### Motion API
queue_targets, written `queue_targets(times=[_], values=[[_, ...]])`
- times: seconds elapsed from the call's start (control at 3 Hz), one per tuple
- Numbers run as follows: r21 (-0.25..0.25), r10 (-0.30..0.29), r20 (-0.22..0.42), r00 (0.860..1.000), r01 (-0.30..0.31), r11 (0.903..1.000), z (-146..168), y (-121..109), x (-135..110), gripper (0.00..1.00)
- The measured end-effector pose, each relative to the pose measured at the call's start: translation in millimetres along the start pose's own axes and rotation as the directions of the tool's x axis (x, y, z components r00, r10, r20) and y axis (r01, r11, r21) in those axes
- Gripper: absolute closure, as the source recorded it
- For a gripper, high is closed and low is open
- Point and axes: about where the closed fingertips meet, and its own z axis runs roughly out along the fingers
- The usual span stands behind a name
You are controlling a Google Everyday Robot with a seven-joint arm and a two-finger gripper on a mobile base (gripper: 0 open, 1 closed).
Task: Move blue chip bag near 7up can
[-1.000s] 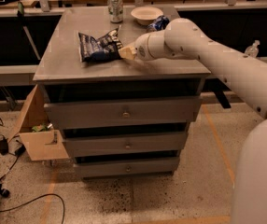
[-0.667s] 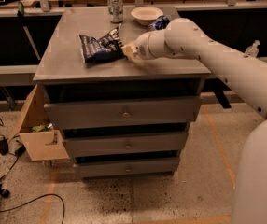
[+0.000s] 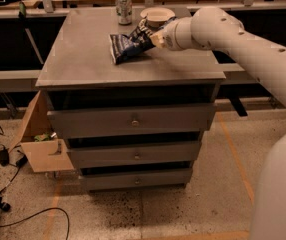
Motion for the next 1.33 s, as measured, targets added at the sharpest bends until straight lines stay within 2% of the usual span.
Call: queue_targets(times=[0.33, 0.67, 1.33], values=[[0.06, -0.01, 0.01, 1.0, 0.01, 0.9981, -1.8, -31.1, -7.6, 1.0], [0.09, -0.028, 0.027, 0.999, 0.026, 0.9956, 17.1, -56.7, -21.1, 1.0], [0.093, -0.063, 0.066, 0.996, 0.057, 0.9941, 44.9, -77.5, -53.7, 1.0]])
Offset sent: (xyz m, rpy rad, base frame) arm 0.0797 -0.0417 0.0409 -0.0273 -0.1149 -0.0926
